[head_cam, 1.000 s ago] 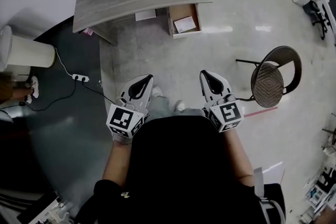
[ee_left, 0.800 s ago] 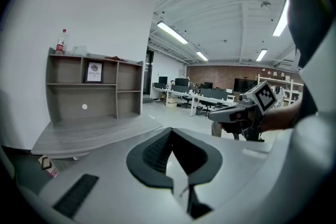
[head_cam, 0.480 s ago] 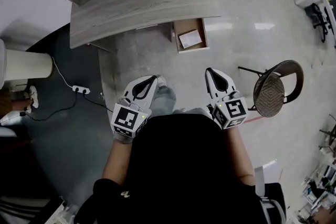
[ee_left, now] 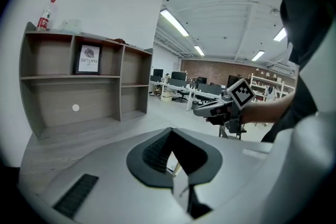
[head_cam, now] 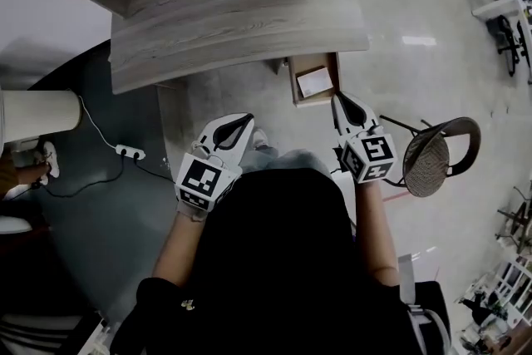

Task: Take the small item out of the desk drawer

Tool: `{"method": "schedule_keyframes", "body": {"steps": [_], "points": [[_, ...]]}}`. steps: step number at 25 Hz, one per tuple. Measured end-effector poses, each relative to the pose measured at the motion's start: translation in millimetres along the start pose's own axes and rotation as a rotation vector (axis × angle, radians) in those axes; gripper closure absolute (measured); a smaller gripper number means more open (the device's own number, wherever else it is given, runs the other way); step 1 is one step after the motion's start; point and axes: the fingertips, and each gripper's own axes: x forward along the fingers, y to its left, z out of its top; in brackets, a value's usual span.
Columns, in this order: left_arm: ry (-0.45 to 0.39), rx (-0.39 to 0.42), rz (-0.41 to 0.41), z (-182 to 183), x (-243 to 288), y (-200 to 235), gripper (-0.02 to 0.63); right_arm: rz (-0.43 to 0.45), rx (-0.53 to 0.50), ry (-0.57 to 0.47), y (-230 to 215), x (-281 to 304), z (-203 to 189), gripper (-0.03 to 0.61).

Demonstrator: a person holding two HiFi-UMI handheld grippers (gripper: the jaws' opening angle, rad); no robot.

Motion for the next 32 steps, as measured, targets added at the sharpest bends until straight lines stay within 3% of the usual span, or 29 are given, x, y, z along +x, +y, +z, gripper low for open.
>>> {"method": "schedule_keyframes", "body": {"steps": [7, 9, 12, 17, 24, 32], "points": [[0.033, -0.020, 0.036, 3.7, 16.5, 22.0, 0.604, 0.042, -0.076, 0.144, -13.4, 46.5, -16.7, 0.580], [0.034, -0.042, 0.059, 5.1, 21.0, 25.3, 0.604, 0.066, -0.100, 0.187, -17.4, 55.7, -24.1, 0.524], [0.044, -0.074, 0.109, 6.6, 29.1, 27.9, 0.604, 0.137, -0.136, 0.258, -22.2, 69.2, -36.1, 0.464], [0.062, -0.132, 0.199, 6.6, 41.3, 22.8, 0.604, 0.265, -0.218, 0.361, -27.8, 84.2, -60.6, 0.448], [0.116, -0.230, 0.311, -14.2, 45.1, 1.3, 0.604, 0.409, -0.398, 0.524, -41.2, 104.5, -119.7, 0.392], [0.166, -0.320, 0.419, -40.5, 49.7, -20.2, 0.604, 0.478, -0.542, 0.686, -79.5, 141.1, -193.9, 0.309]]}}
